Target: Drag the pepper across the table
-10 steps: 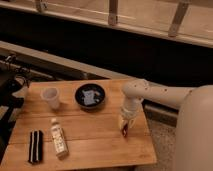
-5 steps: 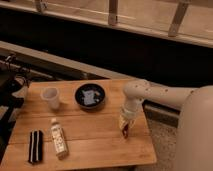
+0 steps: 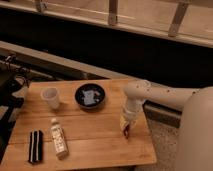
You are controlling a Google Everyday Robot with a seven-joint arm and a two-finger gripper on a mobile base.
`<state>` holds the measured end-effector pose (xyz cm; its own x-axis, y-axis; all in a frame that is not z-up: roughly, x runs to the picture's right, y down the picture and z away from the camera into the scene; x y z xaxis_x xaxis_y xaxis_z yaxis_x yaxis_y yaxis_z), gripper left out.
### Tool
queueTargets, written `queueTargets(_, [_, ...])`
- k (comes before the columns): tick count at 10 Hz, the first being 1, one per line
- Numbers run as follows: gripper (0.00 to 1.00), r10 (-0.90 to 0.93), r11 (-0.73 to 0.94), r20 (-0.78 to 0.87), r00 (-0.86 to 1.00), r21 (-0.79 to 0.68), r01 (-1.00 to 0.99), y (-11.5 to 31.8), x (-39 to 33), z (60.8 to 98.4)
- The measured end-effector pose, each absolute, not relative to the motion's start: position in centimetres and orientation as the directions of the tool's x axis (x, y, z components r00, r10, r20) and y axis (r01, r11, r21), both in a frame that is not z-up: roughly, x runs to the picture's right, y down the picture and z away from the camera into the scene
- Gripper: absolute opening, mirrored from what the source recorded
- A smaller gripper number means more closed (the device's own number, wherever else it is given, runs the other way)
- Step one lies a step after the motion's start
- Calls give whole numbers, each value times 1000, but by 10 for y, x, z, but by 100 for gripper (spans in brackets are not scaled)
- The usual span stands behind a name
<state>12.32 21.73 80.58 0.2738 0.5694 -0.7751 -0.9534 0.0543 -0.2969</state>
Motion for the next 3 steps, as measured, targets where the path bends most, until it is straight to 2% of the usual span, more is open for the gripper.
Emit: queueTargets(3, [1, 570, 56, -775, 274, -296, -953, 218, 126, 805])
